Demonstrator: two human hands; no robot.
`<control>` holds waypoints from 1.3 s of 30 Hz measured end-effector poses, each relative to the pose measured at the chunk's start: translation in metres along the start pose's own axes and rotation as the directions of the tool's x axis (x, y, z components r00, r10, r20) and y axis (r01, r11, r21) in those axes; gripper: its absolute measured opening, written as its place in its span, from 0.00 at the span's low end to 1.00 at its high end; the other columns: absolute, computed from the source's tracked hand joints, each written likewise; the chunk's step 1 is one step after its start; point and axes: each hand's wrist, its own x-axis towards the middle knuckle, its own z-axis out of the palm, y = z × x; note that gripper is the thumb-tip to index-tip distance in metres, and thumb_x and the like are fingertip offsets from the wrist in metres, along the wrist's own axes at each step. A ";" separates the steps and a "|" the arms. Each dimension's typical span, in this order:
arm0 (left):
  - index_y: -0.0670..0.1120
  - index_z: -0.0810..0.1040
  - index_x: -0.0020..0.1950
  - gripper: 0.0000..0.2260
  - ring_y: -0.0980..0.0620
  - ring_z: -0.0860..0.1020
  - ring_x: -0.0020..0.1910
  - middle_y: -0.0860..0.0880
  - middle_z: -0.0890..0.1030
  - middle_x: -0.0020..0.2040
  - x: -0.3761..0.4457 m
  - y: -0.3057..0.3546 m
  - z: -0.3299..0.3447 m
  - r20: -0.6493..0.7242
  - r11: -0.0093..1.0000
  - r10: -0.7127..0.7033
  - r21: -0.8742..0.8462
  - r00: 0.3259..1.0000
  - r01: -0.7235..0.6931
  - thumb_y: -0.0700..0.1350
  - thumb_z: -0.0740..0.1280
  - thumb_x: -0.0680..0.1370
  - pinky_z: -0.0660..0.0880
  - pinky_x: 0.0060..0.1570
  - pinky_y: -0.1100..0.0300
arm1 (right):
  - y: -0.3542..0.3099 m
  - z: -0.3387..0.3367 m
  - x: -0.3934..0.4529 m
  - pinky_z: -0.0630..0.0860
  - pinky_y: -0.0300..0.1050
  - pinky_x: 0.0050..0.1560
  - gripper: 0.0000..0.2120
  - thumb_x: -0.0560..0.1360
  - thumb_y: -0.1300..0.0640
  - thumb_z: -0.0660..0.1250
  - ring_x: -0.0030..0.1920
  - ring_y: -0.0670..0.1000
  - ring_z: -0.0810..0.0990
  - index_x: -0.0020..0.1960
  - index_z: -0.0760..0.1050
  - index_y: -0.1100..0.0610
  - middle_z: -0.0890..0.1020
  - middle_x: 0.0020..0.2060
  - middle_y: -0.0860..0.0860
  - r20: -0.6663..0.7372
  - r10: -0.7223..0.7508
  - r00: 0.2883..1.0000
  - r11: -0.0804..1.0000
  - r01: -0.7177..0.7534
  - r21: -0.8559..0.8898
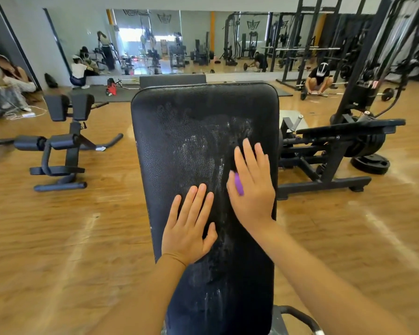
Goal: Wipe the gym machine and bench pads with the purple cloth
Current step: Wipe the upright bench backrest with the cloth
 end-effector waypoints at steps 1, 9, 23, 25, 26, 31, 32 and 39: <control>0.43 0.56 0.80 0.30 0.46 0.49 0.81 0.45 0.48 0.82 0.000 0.000 0.000 0.005 1.000 -0.002 0.004 1.000 0.002 0.53 0.56 0.80 0.45 0.79 0.47 | 0.002 0.003 0.034 0.62 0.58 0.75 0.21 0.80 0.60 0.63 0.75 0.61 0.64 0.72 0.70 0.61 0.70 0.72 0.58 -0.044 0.023 0.999 1.000 -0.023 0.010; 0.43 0.57 0.79 0.30 0.46 0.49 0.81 0.44 0.55 0.80 -0.001 0.001 -0.001 0.011 1.000 -0.010 -0.009 1.000 0.010 0.52 0.58 0.79 0.46 0.79 0.47 | 0.006 0.009 0.064 0.66 0.58 0.73 0.23 0.81 0.56 0.63 0.75 0.61 0.64 0.73 0.67 0.63 0.70 0.72 0.58 -0.144 0.109 0.983 0.994 -0.108 0.020; 0.43 0.58 0.79 0.30 0.46 0.50 0.81 0.43 0.56 0.80 -0.001 0.001 0.000 -0.013 1.000 -0.004 0.007 1.000 0.004 0.52 0.58 0.79 0.47 0.79 0.47 | 0.021 0.009 0.143 0.68 0.56 0.71 0.18 0.78 0.59 0.63 0.71 0.59 0.71 0.68 0.76 0.60 0.76 0.68 0.56 -0.074 -0.111 0.991 0.993 0.114 0.041; 0.43 0.59 0.79 0.30 0.46 0.50 0.81 0.43 0.55 0.80 -0.001 0.001 0.000 -0.005 1.000 0.000 0.005 1.000 0.000 0.52 0.59 0.79 0.47 0.79 0.47 | 0.010 0.014 0.132 0.64 0.54 0.74 0.19 0.79 0.58 0.63 0.72 0.58 0.69 0.69 0.75 0.60 0.75 0.69 0.56 -0.123 0.020 0.992 0.998 -0.012 0.063; 0.43 0.59 0.79 0.30 0.46 0.50 0.81 0.44 0.55 0.81 -0.002 0.001 0.000 -0.003 1.000 0.001 0.003 1.000 -0.001 0.53 0.59 0.79 0.47 0.79 0.47 | 0.003 0.015 0.114 0.61 0.54 0.75 0.19 0.79 0.59 0.64 0.73 0.59 0.68 0.69 0.74 0.61 0.74 0.70 0.56 -0.126 0.038 0.991 0.997 -0.029 0.074; 0.43 0.58 0.79 0.30 0.46 0.51 0.81 0.44 0.51 0.82 -0.002 0.000 -0.001 0.000 1.000 -0.002 -0.009 1.000 0.002 0.53 0.57 0.80 0.47 0.79 0.47 | 0.016 -0.008 0.056 0.65 0.55 0.74 0.18 0.81 0.55 0.64 0.73 0.59 0.68 0.69 0.75 0.61 0.74 0.69 0.56 0.165 -0.430 0.888 0.903 0.424 0.072; 0.43 0.58 0.79 0.30 0.46 0.50 0.81 0.44 0.51 0.82 -0.002 0.000 -0.001 -0.002 1.000 -0.002 -0.009 1.000 0.002 0.53 0.57 0.80 0.46 0.79 0.47 | 0.024 -0.014 0.058 0.65 0.55 0.74 0.19 0.81 0.54 0.63 0.73 0.58 0.68 0.69 0.74 0.61 0.74 0.70 0.56 0.224 -0.498 0.838 0.865 0.498 0.062; 0.43 0.60 0.79 0.30 0.46 0.52 0.81 0.44 0.52 0.82 -0.003 0.001 0.003 -0.003 1.000 -0.005 -0.024 1.000 0.005 0.53 0.59 0.79 0.48 0.79 0.47 | -0.005 0.014 0.116 0.65 0.55 0.74 0.17 0.80 0.58 0.65 0.71 0.58 0.71 0.68 0.76 0.61 0.75 0.68 0.56 0.122 -0.451 0.884 0.892 0.441 0.097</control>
